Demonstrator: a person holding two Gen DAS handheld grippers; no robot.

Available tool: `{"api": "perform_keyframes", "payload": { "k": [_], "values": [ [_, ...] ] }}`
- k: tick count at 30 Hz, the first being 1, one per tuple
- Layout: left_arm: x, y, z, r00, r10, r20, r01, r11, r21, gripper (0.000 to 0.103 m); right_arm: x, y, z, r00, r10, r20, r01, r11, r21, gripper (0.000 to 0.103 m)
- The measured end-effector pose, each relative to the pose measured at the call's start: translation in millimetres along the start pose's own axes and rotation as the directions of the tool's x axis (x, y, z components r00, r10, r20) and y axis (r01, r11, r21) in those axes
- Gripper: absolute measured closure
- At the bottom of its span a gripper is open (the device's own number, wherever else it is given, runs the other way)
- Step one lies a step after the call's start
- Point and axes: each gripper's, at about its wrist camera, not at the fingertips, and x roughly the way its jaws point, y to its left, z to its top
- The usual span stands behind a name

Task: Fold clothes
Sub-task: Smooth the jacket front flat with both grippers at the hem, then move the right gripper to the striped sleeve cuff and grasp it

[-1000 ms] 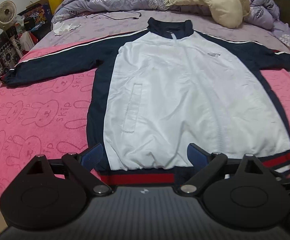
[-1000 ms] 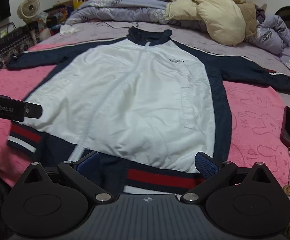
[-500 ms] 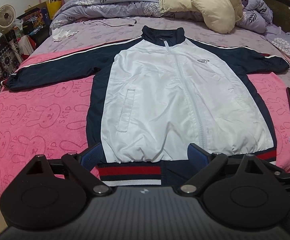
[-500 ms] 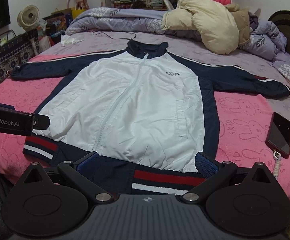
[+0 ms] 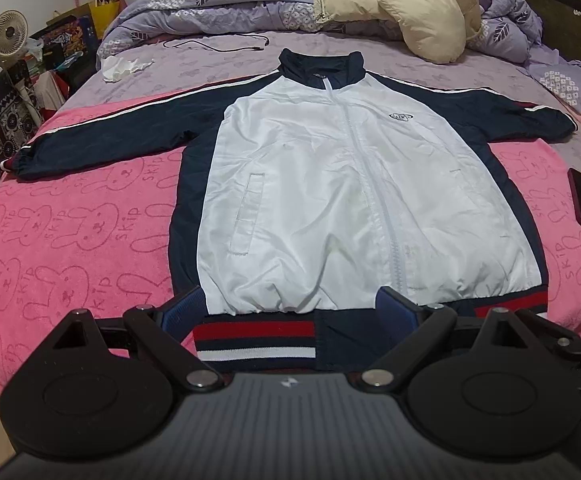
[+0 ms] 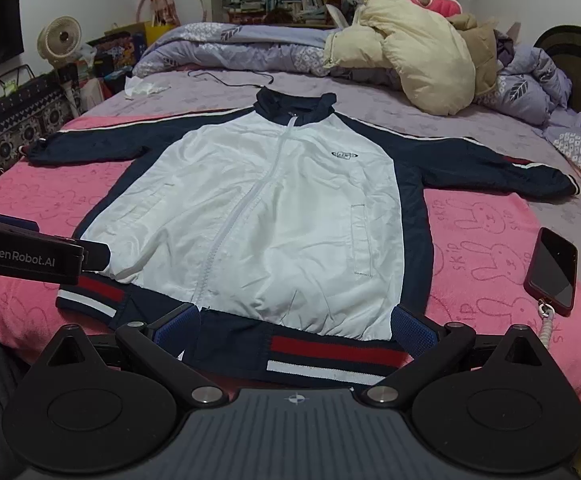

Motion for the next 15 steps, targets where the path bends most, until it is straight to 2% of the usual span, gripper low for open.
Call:
{"api": "perform_keyframes", "payload": {
  "k": [15],
  "values": [
    [8.9,-1.9,1.6,1.000,-0.005,-0.007,0.005,1.000,0.010,0.009,2.0,-6.1,-0.1,1.000,-0.004,0.011,0.004,1.000,0.005,0.000]
  ]
}}
